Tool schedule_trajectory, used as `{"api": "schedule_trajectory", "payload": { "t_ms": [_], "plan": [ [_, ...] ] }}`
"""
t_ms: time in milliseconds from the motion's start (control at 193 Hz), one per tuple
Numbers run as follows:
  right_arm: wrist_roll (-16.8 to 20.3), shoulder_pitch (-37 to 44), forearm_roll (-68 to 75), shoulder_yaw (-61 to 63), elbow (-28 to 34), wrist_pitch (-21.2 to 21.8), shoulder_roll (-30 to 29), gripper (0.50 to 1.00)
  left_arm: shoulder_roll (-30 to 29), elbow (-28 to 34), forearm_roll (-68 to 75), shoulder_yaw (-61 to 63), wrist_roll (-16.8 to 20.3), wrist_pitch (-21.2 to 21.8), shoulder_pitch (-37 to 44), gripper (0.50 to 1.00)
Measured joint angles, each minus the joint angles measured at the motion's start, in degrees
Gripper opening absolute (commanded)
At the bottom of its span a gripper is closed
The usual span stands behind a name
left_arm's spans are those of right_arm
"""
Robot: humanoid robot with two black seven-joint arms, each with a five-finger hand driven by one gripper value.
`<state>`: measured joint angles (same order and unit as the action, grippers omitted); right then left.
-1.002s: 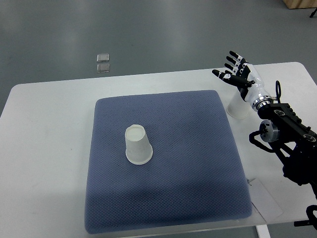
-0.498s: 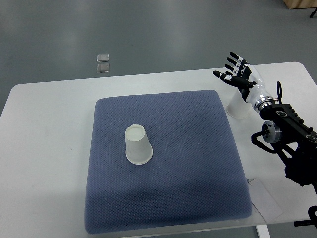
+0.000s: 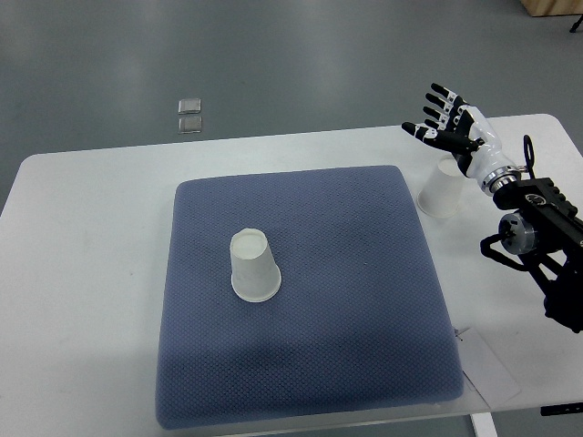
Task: Stack paper cups
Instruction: 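Move the right hand toward the white paper cup beside the cushion, then close the right hand's fingers around the white paper cup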
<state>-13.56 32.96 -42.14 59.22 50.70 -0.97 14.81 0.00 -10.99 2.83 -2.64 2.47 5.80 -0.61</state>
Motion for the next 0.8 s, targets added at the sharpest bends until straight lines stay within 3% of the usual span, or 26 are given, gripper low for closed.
{"api": "schedule_trajectory", "payload": {
  "t_ms": [358,592,799],
  "plan": [
    [-0.48,6.24,-9.45,-8.54,1.49,3.73,13.12,0.932,0.00,0.00,0.00,0.00,0.00,0.00,0.00,1.000],
    [-4.63,13.60,-18.81,-24.75,2.31,6.24,23.41,0.932,0.00,0.00,-0.01,0.00,0.00,0.00,0.00,1.000],
    [-6.57,19.38,-28.43,-36.95,2.86,6.51,26.22,0.930,0.00,0.00,0.00,0.00,0.00,0.00,0.00,1.000]
  ]
}}
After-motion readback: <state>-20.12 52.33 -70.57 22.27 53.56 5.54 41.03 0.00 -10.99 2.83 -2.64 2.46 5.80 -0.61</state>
